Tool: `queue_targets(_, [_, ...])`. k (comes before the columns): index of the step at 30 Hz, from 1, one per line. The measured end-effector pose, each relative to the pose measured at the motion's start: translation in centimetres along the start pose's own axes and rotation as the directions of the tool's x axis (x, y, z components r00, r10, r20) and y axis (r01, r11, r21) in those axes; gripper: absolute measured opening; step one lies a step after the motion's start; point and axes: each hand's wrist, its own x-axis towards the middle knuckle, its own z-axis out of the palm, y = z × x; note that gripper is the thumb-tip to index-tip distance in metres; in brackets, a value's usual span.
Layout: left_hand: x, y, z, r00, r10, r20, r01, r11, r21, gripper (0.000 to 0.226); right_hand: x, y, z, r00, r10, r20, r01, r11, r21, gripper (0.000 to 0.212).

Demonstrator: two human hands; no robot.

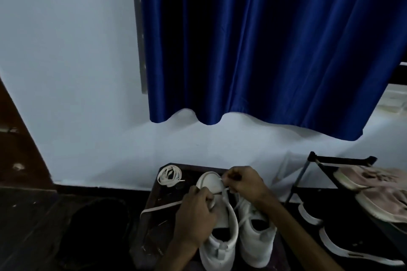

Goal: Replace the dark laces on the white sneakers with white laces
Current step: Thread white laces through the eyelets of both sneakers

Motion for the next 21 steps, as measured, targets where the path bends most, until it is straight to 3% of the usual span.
queue_targets(3, [-0.1,-0.1,0.1,0.999,-0.045,-0.03,0.042,0.994,-0.1,0.01,-0.6,1.1,0.7,0.995,-0.06,-0.076,0.047,0.986,-0.162,0.002])
queue_targets(9, [-1.9,-0.2,-0.4,0.996,-0.088,-0.027,0.082,0.982,-0.172,0.017,-1.2,0.0,0.5,0.983,-0.174,-0.053,0.16,0.967,-0.198,0.005])
queue_targets(13, [-3.3,-0.2,-0.3,0.984,-0.171,-0.05,0.156,0.964,-0.215,0.017,-1.8,-1.8,1.3,0.966,-0.241,0.091,0.257,0.925,-0.28,0.003])
queue_targets(17, [-4.0,0.0,-0.6,0.965,-0.259,-0.046,0.233,0.924,-0.304,0.021,-2.9,-2.9,2.6,0.958,-0.251,0.138,0.285,0.803,-0.523,0.007])
queue_targets(19, [-4.2,0.2,-0.6,0.961,-0.272,-0.046,0.243,0.913,-0.327,0.02,-3.1,-3.1,2.9,0.967,-0.243,0.074,0.247,0.837,-0.489,0.007])
queue_targets(21, [-4.2,0.3,-0.7,0.963,-0.266,-0.048,0.236,0.915,-0.326,0.019,-3.2,-3.0,3.3,0.975,-0.217,0.053,0.222,0.919,-0.326,0.005])
